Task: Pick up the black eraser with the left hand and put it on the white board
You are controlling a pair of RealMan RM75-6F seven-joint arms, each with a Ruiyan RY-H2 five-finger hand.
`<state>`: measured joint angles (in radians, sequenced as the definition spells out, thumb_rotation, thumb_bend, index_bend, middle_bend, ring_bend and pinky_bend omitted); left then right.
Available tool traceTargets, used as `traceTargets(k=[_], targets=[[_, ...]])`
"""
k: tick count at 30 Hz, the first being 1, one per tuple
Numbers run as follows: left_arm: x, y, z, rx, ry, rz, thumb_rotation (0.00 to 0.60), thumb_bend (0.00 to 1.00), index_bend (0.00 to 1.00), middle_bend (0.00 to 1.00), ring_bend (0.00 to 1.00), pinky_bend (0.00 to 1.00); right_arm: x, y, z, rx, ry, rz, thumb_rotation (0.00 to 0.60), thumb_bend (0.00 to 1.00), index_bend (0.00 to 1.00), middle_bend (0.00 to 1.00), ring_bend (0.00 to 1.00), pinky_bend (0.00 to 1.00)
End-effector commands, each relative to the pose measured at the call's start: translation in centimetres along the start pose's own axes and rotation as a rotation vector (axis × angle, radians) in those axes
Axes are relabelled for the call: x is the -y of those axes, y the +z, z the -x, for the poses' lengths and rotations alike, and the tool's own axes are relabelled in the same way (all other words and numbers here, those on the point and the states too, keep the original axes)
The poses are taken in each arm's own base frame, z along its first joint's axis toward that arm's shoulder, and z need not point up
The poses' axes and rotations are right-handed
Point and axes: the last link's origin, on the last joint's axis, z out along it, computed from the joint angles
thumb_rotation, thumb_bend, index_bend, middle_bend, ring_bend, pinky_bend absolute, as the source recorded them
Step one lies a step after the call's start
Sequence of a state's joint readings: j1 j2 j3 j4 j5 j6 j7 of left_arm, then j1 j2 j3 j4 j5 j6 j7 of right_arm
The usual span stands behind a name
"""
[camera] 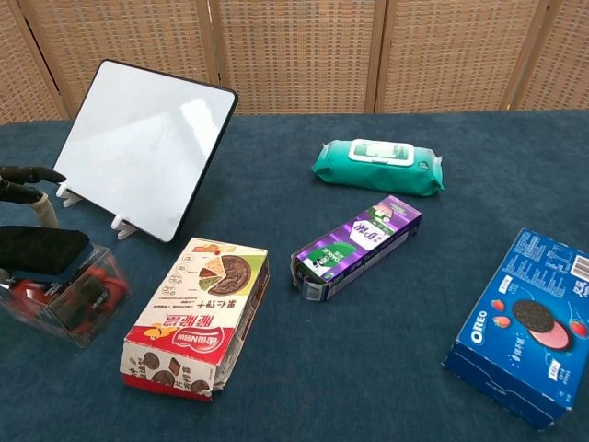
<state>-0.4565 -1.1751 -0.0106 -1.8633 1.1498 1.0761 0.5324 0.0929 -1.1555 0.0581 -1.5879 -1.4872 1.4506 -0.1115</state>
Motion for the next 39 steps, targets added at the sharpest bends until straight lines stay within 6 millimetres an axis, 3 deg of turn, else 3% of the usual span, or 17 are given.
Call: traceTargets(k=[1, 13, 21, 29, 39], targets=[[-0.1, 0.0, 0.0, -0.002, -0.003, 0.002, 0.6, 0.35, 0.35, 0.0, 0.0, 0.0, 0.0, 0.0, -0.1, -0.003, 0.001, -0.001, 0.6, 0.04, 0.02, 0.0, 0.0, 0.0], [-0.3, 0.1, -0.5, -0.053, -0.039, 0.003, 0.6, 0.38, 0.45, 0.0, 0.0, 0.0, 0.0, -0.1, -0.1, -0.004, 0.005, -0.001, 0.6, 0.04, 0.02, 0.0, 0.0, 0.0], [1.3, 1.0, -1.5, -0.195, -0.034, -0.047, 0.6, 0.38, 0.46, 0.0, 0.0, 0.0, 0.0, 0.0, 0.0, 0.002, 0.006, 0.004, 0.6, 0.04, 0.02, 0.0, 0.0, 0.0], [3.7, 4.3, -2.3, -0.397, -0.031, -0.096, 0.6, 0.37, 0.47, 0.0, 0.0, 0.0, -0.1, 0.2, 0.4, 0.013, -0.001, 0.009, 0.6, 0.04, 0.02, 0.0, 0.0, 0.0], [4.0, 9.8, -0.8, -0.502, 0.044, -0.075, 0.6, 0.37, 0.47, 0.0, 0.0, 0.0, -0.1, 0.6, 0.8, 0.024, -0.009, 0.019, 0.6, 0.04, 0.03, 0.0, 0.0, 0.0]])
